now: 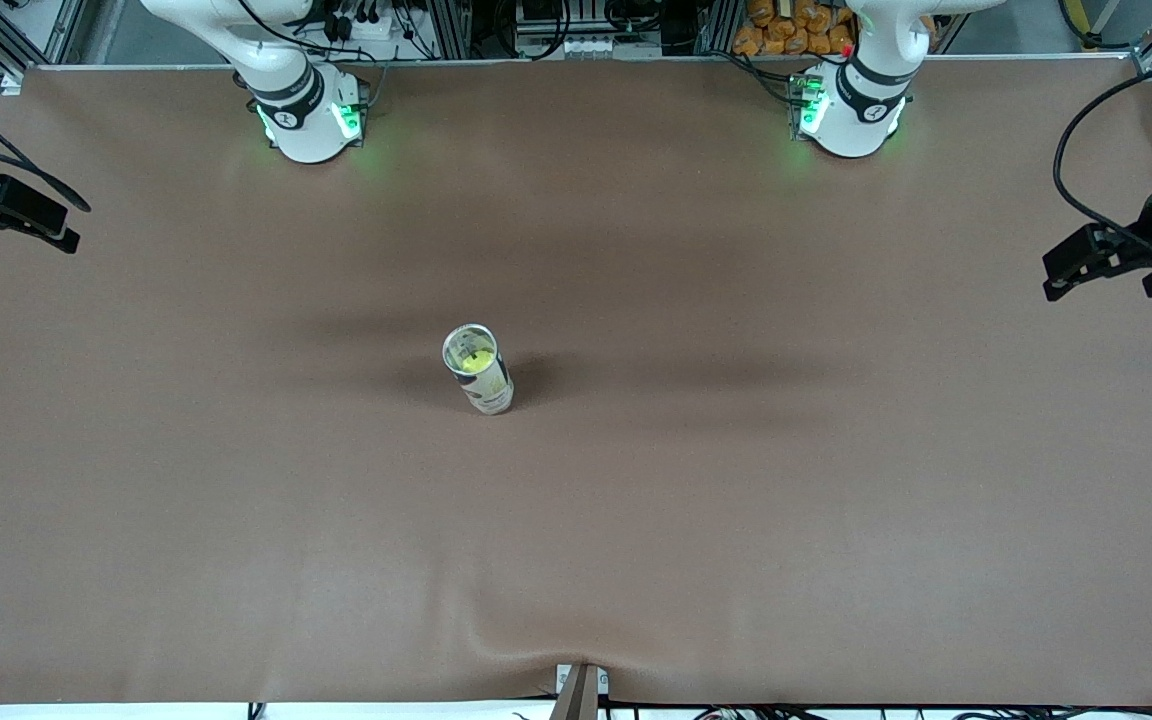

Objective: Insert tennis ball vertically with right arm

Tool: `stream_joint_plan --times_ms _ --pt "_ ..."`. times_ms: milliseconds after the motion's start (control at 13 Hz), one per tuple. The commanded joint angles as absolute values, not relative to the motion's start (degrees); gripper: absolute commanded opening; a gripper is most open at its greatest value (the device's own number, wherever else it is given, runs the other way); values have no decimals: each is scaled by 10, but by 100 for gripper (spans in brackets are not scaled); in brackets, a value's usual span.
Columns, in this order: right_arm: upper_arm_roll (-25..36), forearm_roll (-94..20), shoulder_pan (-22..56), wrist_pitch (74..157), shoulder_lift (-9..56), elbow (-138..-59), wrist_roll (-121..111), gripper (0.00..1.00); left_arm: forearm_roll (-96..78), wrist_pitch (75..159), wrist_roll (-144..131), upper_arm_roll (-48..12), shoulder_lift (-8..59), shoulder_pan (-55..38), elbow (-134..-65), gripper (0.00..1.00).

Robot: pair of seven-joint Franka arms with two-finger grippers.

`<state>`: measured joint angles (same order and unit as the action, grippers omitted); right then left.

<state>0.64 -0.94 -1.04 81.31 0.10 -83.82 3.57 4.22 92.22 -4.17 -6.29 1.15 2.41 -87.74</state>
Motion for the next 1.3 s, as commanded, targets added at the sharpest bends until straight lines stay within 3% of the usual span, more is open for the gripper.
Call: stream_joint_plan --times_ms 0,767,1228 --pt "-3 -18 -25 807 1 -834 26 100 24 924 -43 -54 -41 20 -930 100" --pt "-3 -18 -25 807 2 -834 26 100 2 903 -102 -58 -45 18 -930 100" --pt "-3 -18 -26 807 2 -834 25 100 5 884 -101 -61 -18 17 -891 100"
